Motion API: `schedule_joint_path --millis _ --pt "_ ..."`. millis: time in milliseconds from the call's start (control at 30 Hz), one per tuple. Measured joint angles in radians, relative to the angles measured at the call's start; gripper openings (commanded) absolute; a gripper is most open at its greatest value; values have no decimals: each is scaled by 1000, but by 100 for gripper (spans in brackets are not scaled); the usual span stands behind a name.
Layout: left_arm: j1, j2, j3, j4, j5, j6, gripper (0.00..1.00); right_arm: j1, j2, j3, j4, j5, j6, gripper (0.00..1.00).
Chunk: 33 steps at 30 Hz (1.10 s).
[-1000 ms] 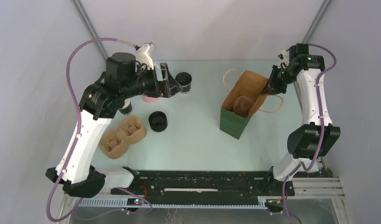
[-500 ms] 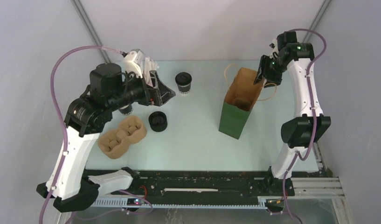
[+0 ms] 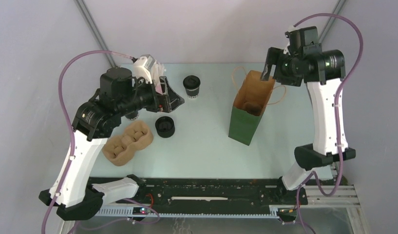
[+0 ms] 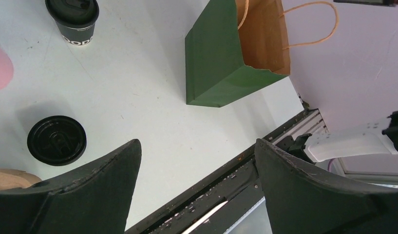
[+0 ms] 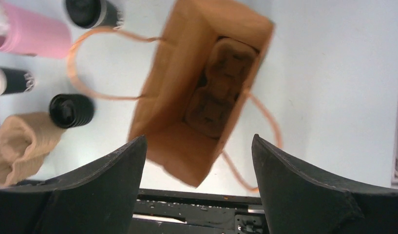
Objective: Pack the takeout coffee
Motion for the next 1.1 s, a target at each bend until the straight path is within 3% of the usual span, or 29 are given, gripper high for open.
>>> schedule_joint_path --millis 267,533,767,1100 --pt "0 -29 0 -14 -58 0 91 313 -122 -2 119 48 3 92" --pt "1 -145 -1 -45 -245 -10 91 574 -41 -15 333 72 -24 93" --pt "2 -267 7 -90 -399 -28 90 648 217 -17 475 71 -73 96" --pt "2 -245 52 -211 -465 -43 90 657 524 9 576 184 -194 100"
